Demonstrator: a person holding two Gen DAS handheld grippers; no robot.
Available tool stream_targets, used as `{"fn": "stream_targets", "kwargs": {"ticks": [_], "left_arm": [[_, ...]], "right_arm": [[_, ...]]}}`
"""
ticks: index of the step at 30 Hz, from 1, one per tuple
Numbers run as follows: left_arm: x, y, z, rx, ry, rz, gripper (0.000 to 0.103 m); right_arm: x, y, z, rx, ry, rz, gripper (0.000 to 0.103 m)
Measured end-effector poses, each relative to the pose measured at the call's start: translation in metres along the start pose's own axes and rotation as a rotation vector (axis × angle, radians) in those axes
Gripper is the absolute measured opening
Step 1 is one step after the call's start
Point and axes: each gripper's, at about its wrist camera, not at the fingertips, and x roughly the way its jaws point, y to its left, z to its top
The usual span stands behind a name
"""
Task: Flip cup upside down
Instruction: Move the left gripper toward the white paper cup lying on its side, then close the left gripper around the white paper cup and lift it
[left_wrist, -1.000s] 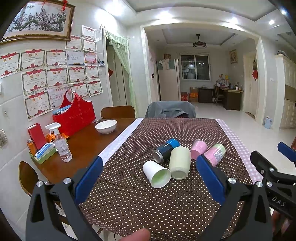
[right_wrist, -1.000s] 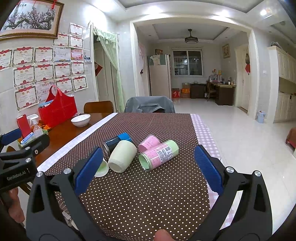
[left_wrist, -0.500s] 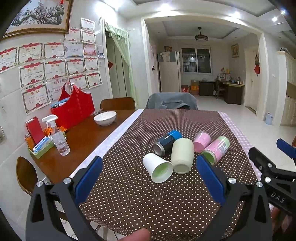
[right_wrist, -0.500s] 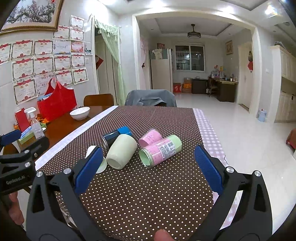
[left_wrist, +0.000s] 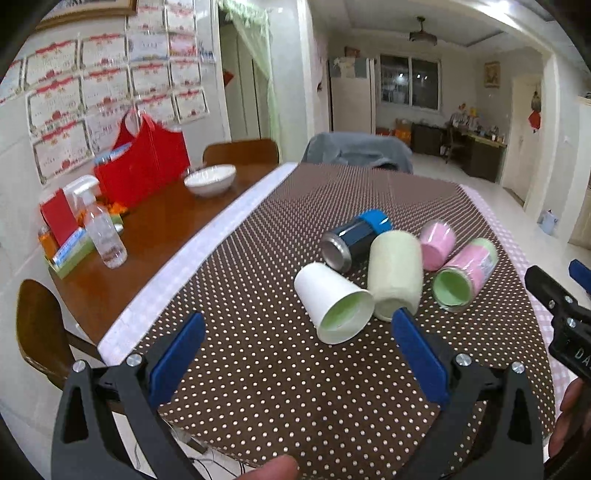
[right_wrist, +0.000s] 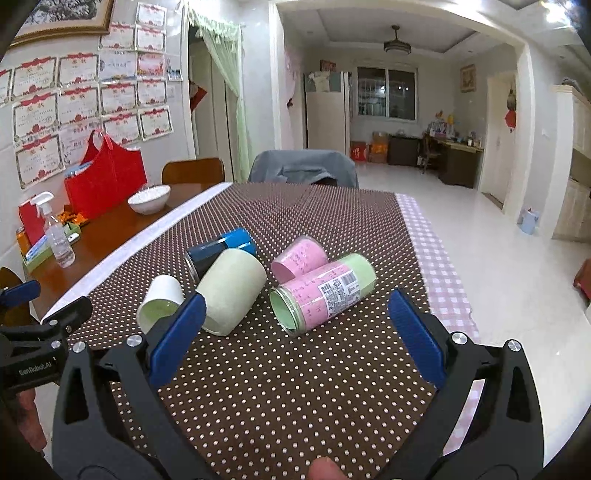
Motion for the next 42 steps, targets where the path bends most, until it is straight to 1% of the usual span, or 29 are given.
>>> {"fn": "stream_targets", "kwargs": {"ticks": [4, 10, 15, 20, 23, 28, 33, 38, 40, 42], "left_arm": [[0.027, 0.001, 0.008, -0.02, 0.061, -0.012, 0.099], [0.062, -0.001, 0.025, -0.054, 0.157, -0.055, 0.099], [0.087, -0.003, 0.037, -0.072, 0.219, -0.057, 0.099], [0.118, -0.005, 0.049, -0.104, 0.306, -0.061, 0.099], [0.141, -0.003, 0.051, -0.146, 0.372, -0.051, 0.099], [0.169, 0.0, 0.048, -0.209, 0.455, -0.048, 0.099], [0.189, -0.001, 0.044, -0.24, 0.517, -0.056, 0.099], [0.21, -0.003, 0.04, -0.276, 0.576, -0.085, 0.098], [0.217, -0.001, 0.038, -0.29, 0.602, -0.103, 0.087], [0.227, -0.001, 0.037, -0.303, 0.628, -0.144, 0.076]], "right_arm": [[0.025, 0.002, 0.004, -0.012, 0.043, 0.007, 0.097], [0.049, 0.001, 0.011, -0.018, 0.082, 0.012, 0.097], [0.066, 0.002, 0.021, -0.028, 0.116, 0.028, 0.097], [0.082, 0.001, 0.031, -0.023, 0.149, 0.057, 0.097], [0.092, -0.002, 0.035, -0.011, 0.171, 0.072, 0.097], [0.106, -0.006, 0.04, 0.005, 0.192, 0.085, 0.097], [0.12, -0.011, 0.044, 0.016, 0.209, 0.103, 0.097], [0.126, -0.017, 0.049, 0.03, 0.206, 0.108, 0.097], [0.127, -0.018, 0.049, 0.031, 0.207, 0.105, 0.097], [0.128, -0.019, 0.049, 0.036, 0.208, 0.102, 0.097]]}}
